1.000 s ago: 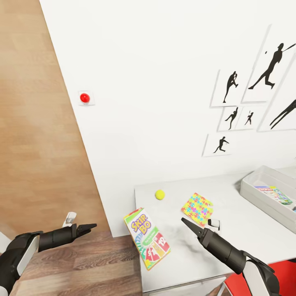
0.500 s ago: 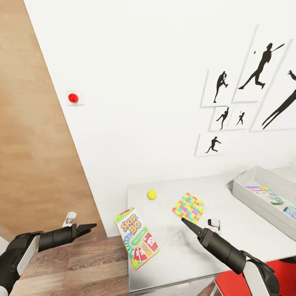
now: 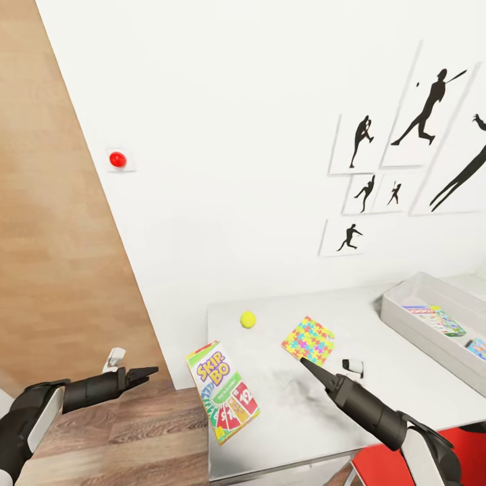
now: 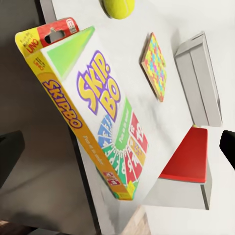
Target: Put all the toys in the child's room - the three board games (two on the bed and one on the table), the two jigsaw puzzles on the table, and the tennis ball on the table - inside the toy box on the table in the child's room.
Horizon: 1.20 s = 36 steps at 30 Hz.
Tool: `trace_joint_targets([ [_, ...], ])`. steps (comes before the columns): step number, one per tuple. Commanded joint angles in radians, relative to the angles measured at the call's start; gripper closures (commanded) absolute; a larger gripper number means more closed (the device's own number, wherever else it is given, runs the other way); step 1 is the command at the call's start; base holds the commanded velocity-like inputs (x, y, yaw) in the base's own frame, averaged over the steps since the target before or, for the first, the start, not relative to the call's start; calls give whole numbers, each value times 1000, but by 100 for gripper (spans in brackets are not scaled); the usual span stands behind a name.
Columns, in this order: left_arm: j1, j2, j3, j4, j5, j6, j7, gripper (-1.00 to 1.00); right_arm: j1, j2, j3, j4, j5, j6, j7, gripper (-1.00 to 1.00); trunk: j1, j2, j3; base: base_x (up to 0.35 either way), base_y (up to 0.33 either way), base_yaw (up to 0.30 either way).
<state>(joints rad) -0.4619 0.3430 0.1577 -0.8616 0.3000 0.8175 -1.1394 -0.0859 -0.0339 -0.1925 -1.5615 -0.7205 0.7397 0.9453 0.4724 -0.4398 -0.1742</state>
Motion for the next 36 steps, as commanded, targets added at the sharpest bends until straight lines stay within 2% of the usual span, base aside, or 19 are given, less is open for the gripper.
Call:
trace_joint_targets([
  [1,-1,0,0,0,4,7,0,-100,-1,0,-6,0,-4,6,14,-100,4,-9,-5,0,0,0],
  [3,-1,0,0,2,4,7,1,-100,0,-1,-22,-1,-3,6,46,-100,12,-23,-11,0,0,0],
  [9,-1,0,0,6,4,8,9,-100,15,-1,-104,-2,4,6,201,-100,35,-65,-30,0,0,0],
  [13,-1,0,5,8,4,7,37,-100,34,-1,-152,-3,6,6,282,-100,50,-93,-43,0,0,0],
  [19,-1,0,48,32,5,5,92,-100,45,-2,-209,-4,9,5,392,-100,73,-135,-62,0,0,0],
  [23,-2,0,60,38,5,5,103,-100,47,-3,-229,-4,10,5,423,-100,89,-163,-74,0,0,0],
  [31,-4,-3,65,42,6,0,118,-100,56,-15,-236,-5,10,5,453,-100,119,-219,-99,0,0,0],
  [33,-8,-12,66,43,6,-2,146,-100,59,-18,-239,-5,10,5,459,-100,127,-233,-105,0,0,0],
  [36,-39,-29,66,61,7,-5,225,-100,61,-19,-256,-5,10,5,471,-100,139,-254,-115,0,0,0],
])
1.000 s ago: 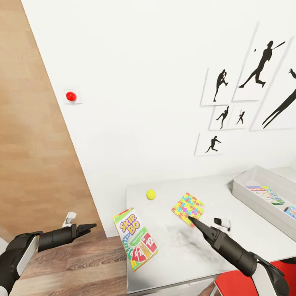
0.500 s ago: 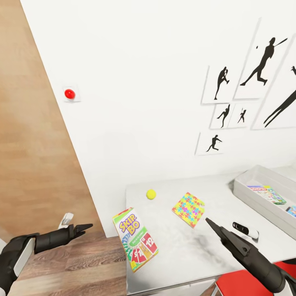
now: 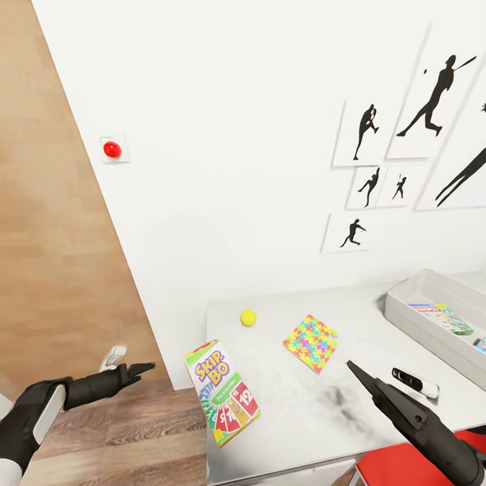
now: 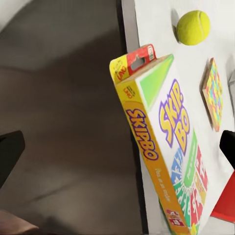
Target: Put all the toys in the child's room - the three board games (two on the bed and one on the table), the two jigsaw puzzles on the table, and the tennis ball on the table - inside the toy box on the table in the child's room.
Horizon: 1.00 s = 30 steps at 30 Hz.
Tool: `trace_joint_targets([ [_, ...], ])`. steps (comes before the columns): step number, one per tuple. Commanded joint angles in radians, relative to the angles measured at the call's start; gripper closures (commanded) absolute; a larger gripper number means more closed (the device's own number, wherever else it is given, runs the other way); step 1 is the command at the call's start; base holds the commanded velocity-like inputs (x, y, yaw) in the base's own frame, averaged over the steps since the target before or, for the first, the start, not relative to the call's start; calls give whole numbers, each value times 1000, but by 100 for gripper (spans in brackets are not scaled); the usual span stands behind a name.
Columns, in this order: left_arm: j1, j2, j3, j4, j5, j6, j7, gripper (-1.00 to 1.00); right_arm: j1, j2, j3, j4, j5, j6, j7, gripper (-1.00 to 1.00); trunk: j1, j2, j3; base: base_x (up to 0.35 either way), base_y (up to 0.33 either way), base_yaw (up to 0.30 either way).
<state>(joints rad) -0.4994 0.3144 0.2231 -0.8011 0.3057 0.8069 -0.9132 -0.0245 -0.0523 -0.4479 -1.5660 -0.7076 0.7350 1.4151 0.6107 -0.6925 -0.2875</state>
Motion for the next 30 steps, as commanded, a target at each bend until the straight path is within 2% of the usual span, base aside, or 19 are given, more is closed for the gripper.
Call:
trace_joint_targets([
  [1,-9,-3,1,8,2,4,16,-100,0,0,-4,0,-3,10,4,-100,4,-8,-5,0,0,0],
  [5,-49,-14,1,60,4,-22,77,-100,6,-1,-13,-1,-3,10,12,-100,19,-36,-17,0,0,0],
  [12,-94,-21,1,134,4,-77,105,-100,10,-1,-21,-2,-3,10,16,-100,46,-85,-39,0,0,0],
  [18,-101,-24,-1,150,4,-108,104,-100,11,-1,-24,-2,-3,10,16,-100,69,-127,-58,0,0,0],
  [30,-102,-23,-3,152,2,-115,67,-100,11,-1,-25,-2,-3,10,16,-100,115,-211,-96,0,0,0],
])
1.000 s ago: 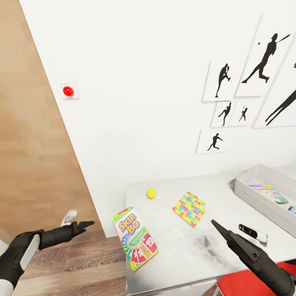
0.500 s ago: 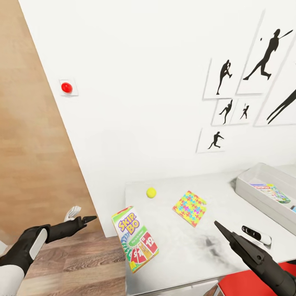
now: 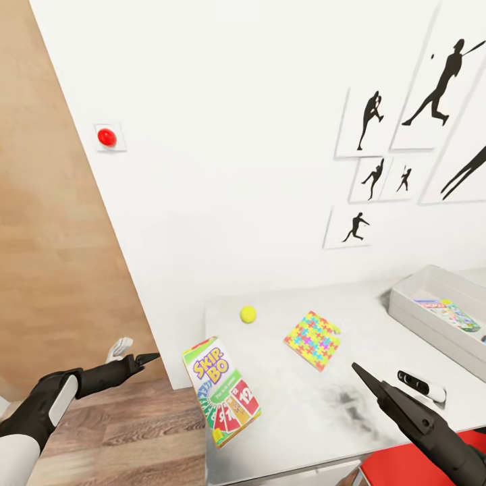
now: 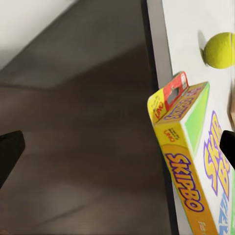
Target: Put all the toys in the child's room - the three board games (two on the bed and one on the table), the two jigsaw puzzles on the table, and the tennis ball on the table - inside the toy box on the table in the child's room.
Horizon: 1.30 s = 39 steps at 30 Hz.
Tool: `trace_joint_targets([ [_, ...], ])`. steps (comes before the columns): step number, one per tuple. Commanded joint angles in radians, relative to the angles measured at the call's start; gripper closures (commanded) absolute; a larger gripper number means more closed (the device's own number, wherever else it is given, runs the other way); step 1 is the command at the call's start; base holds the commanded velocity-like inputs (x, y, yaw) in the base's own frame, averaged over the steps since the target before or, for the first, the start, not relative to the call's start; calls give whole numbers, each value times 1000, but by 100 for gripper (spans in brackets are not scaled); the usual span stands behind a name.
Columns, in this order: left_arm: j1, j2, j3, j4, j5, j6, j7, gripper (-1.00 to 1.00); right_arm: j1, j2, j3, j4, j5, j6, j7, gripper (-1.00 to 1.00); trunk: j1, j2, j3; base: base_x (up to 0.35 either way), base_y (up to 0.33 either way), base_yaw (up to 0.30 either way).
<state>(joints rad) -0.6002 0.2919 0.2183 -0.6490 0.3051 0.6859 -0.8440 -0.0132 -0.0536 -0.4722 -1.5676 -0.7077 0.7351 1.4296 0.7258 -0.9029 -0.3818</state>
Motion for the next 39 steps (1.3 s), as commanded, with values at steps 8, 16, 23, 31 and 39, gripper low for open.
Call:
trace_joint_targets([
  [8,0,-2,-3,0,1,6,-20,-100,-1,0,0,0,-3,10,2,-100,8,-15,-8,0,0,0],
  [16,0,-2,-6,0,0,6,-23,-100,-1,0,0,0,-3,10,2,-100,8,-15,-8,0,-4,0],
  [23,0,-1,-7,0,0,6,-24,-100,-1,0,0,0,-3,10,2,-100,8,-15,-8,0,-153,0],
  [31,0,-1,-7,0,0,6,-51,-100,-1,0,0,0,-3,10,2,-100,8,-15,-8,0,-38,0],
  [39,-1,-1,-7,0,0,6,-54,-100,-1,0,0,0,-3,10,2,-100,8,-15,-8,0,-65,0],
])
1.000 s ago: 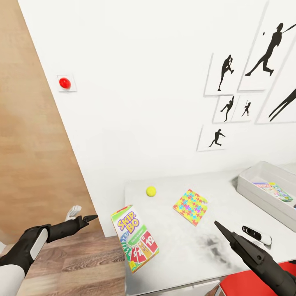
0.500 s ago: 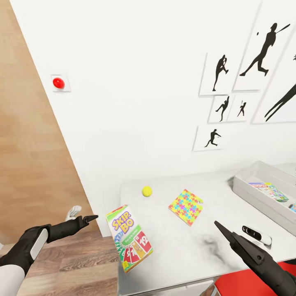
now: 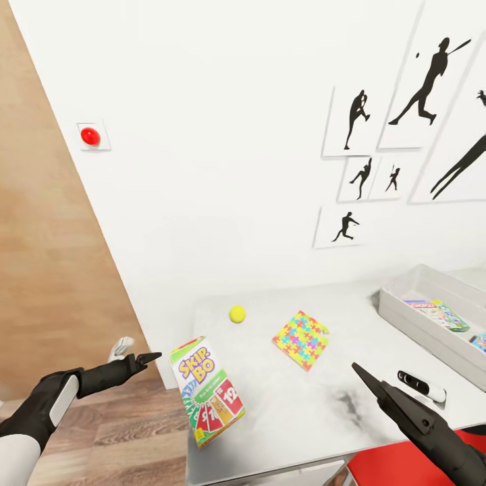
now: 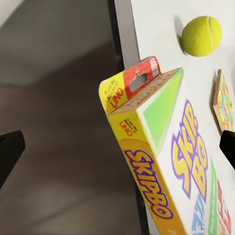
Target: Put all the toys in the child's room - the three board games (two on the bed and one on the table), the two jigsaw puzzles on the table, and the tennis ball on the table - inside the toy box on the table in the child's room.
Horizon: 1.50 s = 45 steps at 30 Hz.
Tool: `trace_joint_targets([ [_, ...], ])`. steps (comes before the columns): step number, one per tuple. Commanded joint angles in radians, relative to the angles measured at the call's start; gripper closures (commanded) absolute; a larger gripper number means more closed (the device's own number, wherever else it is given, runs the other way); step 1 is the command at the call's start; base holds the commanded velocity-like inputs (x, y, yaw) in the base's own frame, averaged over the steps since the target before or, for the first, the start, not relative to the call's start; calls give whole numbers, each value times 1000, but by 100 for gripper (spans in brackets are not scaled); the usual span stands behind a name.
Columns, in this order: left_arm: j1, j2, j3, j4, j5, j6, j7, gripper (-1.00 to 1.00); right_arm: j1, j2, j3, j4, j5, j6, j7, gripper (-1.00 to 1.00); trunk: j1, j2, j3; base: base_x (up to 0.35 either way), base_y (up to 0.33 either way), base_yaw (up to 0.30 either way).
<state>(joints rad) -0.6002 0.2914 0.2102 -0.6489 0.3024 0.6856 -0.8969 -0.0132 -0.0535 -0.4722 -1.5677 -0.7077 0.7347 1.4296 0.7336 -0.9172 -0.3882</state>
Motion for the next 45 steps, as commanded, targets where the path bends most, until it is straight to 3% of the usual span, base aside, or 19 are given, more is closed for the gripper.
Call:
trace_joint_targets([
  [1,-1,0,1,0,3,6,-2,-100,-1,0,0,0,-3,10,2,-100,0,-1,-1,0,-77,0],
  [23,0,1,6,0,4,6,-5,-100,-1,0,0,0,-3,10,2,-100,0,-1,-1,0,-19,0],
  [45,0,1,1,0,3,7,-5,-100,-1,0,0,0,-3,11,2,-100,77,-141,-64,0,0,0],
])
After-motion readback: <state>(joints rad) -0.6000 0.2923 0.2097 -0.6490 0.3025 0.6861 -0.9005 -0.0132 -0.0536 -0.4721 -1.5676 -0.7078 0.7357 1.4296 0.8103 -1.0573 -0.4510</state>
